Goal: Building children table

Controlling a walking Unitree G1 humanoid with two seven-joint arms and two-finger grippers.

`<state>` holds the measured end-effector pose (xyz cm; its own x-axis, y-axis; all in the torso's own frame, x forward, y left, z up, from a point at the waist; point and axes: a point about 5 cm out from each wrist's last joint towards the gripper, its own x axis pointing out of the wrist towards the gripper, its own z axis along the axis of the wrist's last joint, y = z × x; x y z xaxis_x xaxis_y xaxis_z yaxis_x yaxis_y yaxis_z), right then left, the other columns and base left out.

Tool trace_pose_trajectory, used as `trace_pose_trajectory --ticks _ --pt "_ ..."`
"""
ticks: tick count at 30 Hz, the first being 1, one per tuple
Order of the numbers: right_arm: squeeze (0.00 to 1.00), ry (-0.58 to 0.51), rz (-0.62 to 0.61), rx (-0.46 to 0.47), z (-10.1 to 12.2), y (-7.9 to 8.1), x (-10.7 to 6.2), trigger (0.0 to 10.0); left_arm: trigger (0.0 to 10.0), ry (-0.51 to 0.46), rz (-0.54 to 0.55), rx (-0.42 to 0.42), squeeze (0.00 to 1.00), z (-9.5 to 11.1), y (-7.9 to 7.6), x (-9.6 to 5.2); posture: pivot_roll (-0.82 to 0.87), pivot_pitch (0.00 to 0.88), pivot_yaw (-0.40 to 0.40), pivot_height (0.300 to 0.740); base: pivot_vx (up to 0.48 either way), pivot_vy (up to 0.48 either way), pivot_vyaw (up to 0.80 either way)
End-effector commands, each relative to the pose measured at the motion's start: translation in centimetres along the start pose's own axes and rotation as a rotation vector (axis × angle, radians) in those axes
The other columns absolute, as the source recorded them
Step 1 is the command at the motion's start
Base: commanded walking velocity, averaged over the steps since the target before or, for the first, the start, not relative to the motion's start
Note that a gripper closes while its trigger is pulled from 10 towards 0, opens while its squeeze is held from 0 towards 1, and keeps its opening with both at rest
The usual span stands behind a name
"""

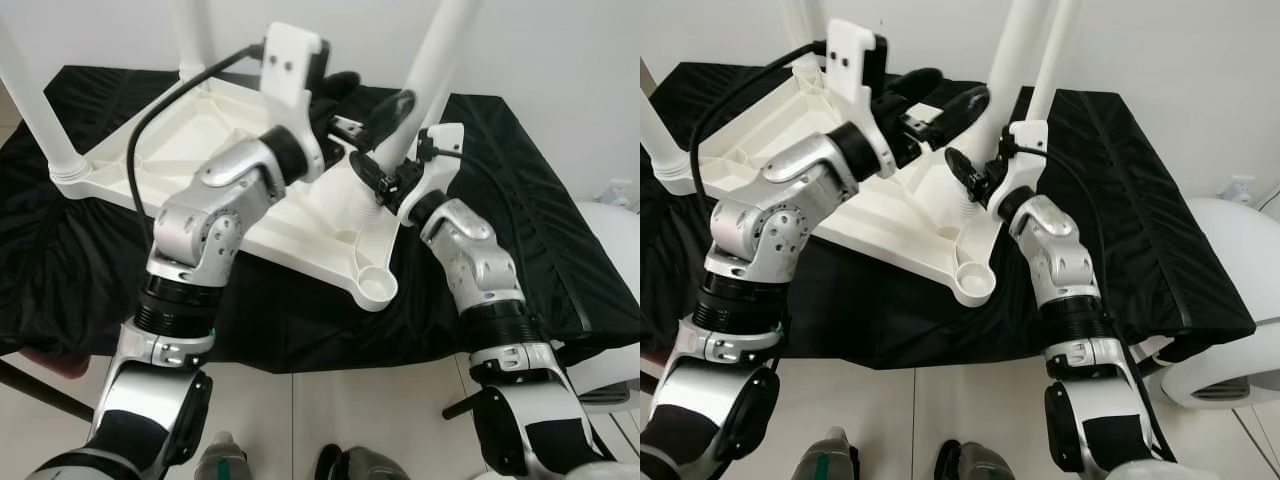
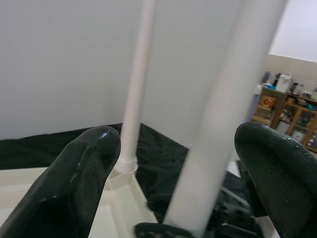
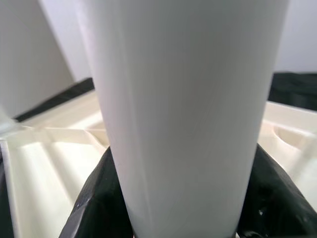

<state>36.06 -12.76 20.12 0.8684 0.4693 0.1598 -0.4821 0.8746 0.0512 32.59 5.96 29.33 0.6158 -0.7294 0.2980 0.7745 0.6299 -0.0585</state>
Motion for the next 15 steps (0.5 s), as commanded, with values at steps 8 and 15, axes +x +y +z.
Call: trace_pose_trajectory --ticks 8,15 --pt "0.0 -0.027 -0.103 -0.064 0.0 -0.6 -0.6 10.0 10.0 0.066 0.092 0.006 0.0 -2.8 1.0 -0.7 0.03 0.0 -0.068 0.74 0.0 0.0 0.0" --pt "0.0 -0.066 -0.114 -0.091 0.4 -0.2 -0.8 10.0 10.0 0.126 0.119 0.083 0.0 -4.9 1.1 -1.6 0.03 0.0 -0.068 0.74 0.0 0.0 0.0"
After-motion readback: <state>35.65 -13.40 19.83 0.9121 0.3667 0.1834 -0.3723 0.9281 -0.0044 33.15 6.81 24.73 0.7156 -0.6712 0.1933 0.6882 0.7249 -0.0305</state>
